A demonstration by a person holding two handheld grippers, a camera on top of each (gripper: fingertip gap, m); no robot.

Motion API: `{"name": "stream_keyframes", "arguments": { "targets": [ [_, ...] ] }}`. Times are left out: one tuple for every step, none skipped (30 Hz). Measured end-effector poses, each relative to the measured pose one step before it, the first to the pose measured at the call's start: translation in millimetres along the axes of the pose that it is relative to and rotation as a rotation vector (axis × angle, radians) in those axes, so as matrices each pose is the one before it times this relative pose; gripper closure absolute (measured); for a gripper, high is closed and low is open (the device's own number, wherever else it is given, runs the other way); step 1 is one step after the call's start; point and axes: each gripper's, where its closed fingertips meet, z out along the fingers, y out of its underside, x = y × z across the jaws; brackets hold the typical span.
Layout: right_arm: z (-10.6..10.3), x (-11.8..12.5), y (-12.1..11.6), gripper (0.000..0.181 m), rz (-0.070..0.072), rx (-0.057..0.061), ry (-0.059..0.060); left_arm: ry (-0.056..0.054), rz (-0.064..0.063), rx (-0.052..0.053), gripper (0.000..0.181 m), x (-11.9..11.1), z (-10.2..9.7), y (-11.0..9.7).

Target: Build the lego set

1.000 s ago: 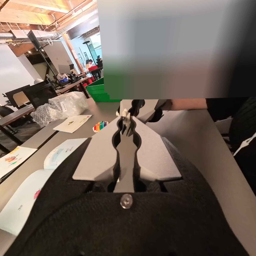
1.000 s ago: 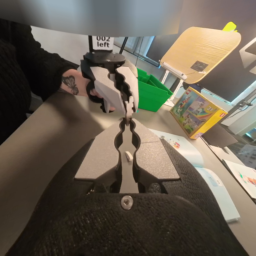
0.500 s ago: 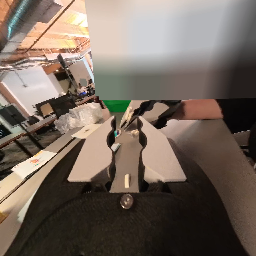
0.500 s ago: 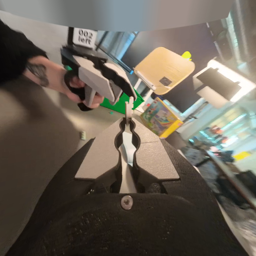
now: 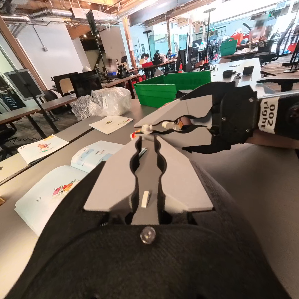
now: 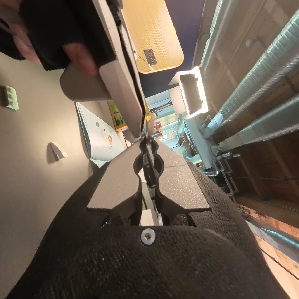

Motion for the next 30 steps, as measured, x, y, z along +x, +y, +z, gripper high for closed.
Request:
{"name": "stream_keyframes", "arguments": {
  "targets": [
    [0.04, 0.6, 0.6, 0.178, -0.0129, -0.0069, 0.0068, -0.0013, 0.0015, 0.0107, 0.17, -0.03, -0.43, -1.7],
    [-0.07, 0.28, 0.12, 0.178, -0.0122, -0.0027, 0.0049, -0.0012, 0.0002, 0.0108, 0.171, 0.0, -0.54, -1.71],
    [-0.01, -0.93, -0.12, 0.178, -0.0092, -0.0019, -0.0028, -0.002, 0.0003, 0.008, 0.172, -0.21, -0.34, -1.33],
    [0.18, -0.34, 0.08, 0.178, -0.006, -0.004, 0.0013, 0.0002, -0.0007, -0.0001, 0.173, -0.05, -0.04, -0.16],
    [0.26, 0.24, 0.19, 0.178, -0.0054, -0.0046, 0.0043, 0.0004, -0.0046, -0.0043, 0.173, -0.18, 0.18, 0.49],
    [0.23, -0.38, 0.16, 0.178, -0.0053, -0.0037, -0.0004, -0.002, -0.0049, -0.0041, 0.173, -0.52, -0.02, 0.57],
    [0.2, -0.54, 0.25, 0.178, -0.004, -0.003, -0.0014, -0.0061, -0.0012, -0.0062, 0.174, -1.21, 0.07, 0.84],
    [0.04, -0.33, 0.32, 0.178, -0.0025, -0.0017, -0.0013, -0.0112, 0.0014, -0.0036, 0.177, -1.95, -0.02, 0.45],
    [0.0, -0.06, 0.0, 0.178, -0.0012, 0.0002, -0.0003, -0.0147, 0.0014, -0.0008, 0.181, -2.57, -0.37, 0.3],
    [-0.13, 0.15, -0.12, 0.178, -0.0018, 0.0011, 0.0007, -0.0037, -0.0012, -0.0006, 0.181, -1.23, -0.21, 0.13],
    [-0.11, 0.25, -0.01, 0.178, -0.004, -0.0011, 0.0008, 0.0072, -0.0103, -0.0035, 0.181, 0.18, 0.04, 0.25],
    [0.21, 0.24, 0.21, 0.178, -0.004, -0.0034, 0.0021, 0.0067, -0.0139, 0.0009, 0.181, 0.23, 0.1, -0.15],
    [0.21, 0.29, 0.02, 0.178, -0.0006, -0.0023, 0.0027, 0.0018, -0.0127, 0.0081, 0.181, -0.06, -0.22, -0.63],
    [0.03, 0.42, -0.19, 0.178, 0.0026, -0.0015, 0.0022, 0.001, -0.0072, 0.0085, 0.18, 0.44, -0.48, -0.74],
    [0.17, 0.02, 0.52, 0.178, 0.0021, -0.0051, -0.0001, 0.0056, 0.0006, 0.0001, 0.173, 1.21, 0.11, -0.18],
    [0.31, -0.78, 0.91, 0.179, -0.0008, -0.0066, -0.0045, 0.004, 0.0028, -0.0064, 0.166, 1.08, 0.74, 0.68],
    [-0.02, -1.05, -0.08, 0.179, -0.0023, 0.001, -0.0044, 0.004, 0.0015, -0.0033, 0.162, 1.1, 0.85, 0.24],
    [-0.36, -0.77, -1.05, 0.179, 0.0025, 0.0073, -0.0013, 0.0036, 0.0035, 0.0044, 0.16, 0.96, 0.47, -0.51],
    [-0.01, -0.71, -0.77, 0.179, 0.0115, 0.0045, -0.0039, -0.0009, 0.0076, 0.0085, 0.161, 0.24, -0.11, -1.21],
    [0.23, -1.02, -0.41, 0.179, 0.0148, 0.0012, -0.0083, -0.0054, 0.01, 0.0109, 0.167, -0.56, -0.58, -1.25],
    [0.11, -0.7, -0.58, 0.179, 0.0085, 0.002, -0.0054, -0.01, 0.0093, 0.0111, 0.173, -1.28, -0.83, -1.18],
    [0.07, -0.33, -0.34, 0.178, -0.0008, 0.0015, -0.0011, -0.0051, 0.0073, 0.0013, 0.174, -1.01, -0.5, 0.27],
    [0.05, -0.68, 0.11, 0.179, -0.004, -0.001, -0.0022, 0.0004, -0.0008, -0.0079, 0.174, -0.58, 0.21, 1.14],
    [0.18, -0.79, 0.49, 0.178, 0.0016, -0.0002, -0.0034, 0.0013, -0.0056, -0.006, 0.174, -0.65, 0.24, 0.65],
    [0.21, -0.58, 0.73, 0.178, 0.0094, 0.0013, -0.005, -0.006, -0.0083, -0.0041, 0.174, -1.7, 0.11, 0.52],
    [0.3, -0.46, 1.57, 0.177, 0.0122, -0.0032, -0.0091, -0.0139, -0.0088, -0.0086, 0.174, -3.52, 0.03, 1.26],
    [0.58, -0.39, 3.13, 0.173, 0.0097, -0.0121, -0.0101, 0.0016, -0.0135, -0.0068, 0.174, -1.98, -0.2, 0.92],
    [0.61, 0.09, 3.65, 0.17, 0.0041, -0.0154, -0.0074, 0.0134, -0.0238, 0.0057, 0.174, -0.78, -0.61, -0.72],
    [0.23, -0.11, 2.99, 0.167, -0.0029, -0.0088, -0.0062, 0.0124, -0.0302, 0.0059, 0.174, -1.32, -0.94, -0.87],
    [-0.4, 0.04, 1.82, 0.166, -0.0063, -0.0017, -0.0038, 0.0143, -0.0283, -0.0005, 0.174, -1.34, -0.68, -0.02]
  ]
}}
